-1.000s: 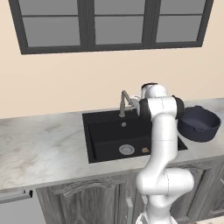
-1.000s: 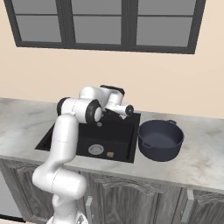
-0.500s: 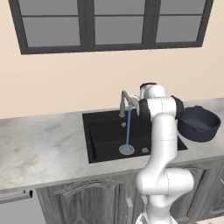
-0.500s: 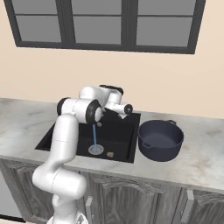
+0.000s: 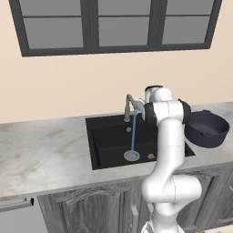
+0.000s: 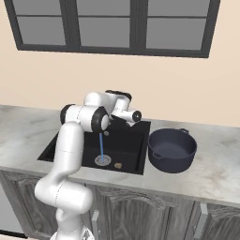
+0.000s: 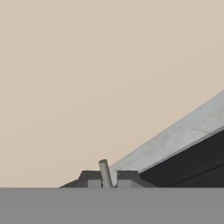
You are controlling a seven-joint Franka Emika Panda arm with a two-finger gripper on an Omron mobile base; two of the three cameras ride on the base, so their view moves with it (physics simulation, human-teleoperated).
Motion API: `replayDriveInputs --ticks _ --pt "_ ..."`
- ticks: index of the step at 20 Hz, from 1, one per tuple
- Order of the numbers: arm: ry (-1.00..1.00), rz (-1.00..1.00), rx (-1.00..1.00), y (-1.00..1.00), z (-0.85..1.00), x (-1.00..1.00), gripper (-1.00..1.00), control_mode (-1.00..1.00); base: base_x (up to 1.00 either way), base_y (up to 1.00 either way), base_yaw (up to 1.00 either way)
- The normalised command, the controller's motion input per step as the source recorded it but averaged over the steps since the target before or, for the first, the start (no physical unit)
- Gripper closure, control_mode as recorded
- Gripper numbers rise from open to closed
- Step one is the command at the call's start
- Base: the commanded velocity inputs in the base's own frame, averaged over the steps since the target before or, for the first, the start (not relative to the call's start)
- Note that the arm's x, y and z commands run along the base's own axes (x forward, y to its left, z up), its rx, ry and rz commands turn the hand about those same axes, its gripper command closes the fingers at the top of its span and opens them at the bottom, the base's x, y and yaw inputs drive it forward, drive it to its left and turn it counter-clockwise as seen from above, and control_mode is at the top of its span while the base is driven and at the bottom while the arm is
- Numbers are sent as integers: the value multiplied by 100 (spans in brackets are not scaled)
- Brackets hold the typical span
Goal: Dump the garlic from the pot into the sink. Then turn on the water and wash the garlic. Then turn off the water and put the garlic back in the pot.
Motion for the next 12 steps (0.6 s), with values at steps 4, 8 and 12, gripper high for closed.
replayDriveInputs --ticks 4,8,12 --pt "0 0 0 0 0 0 100 -100 0 0 0" --pt "0 0 0 0 0 0 100 -100 0 0 0" --pt "0 0 0 0 0 0 100 -100 0 0 0"
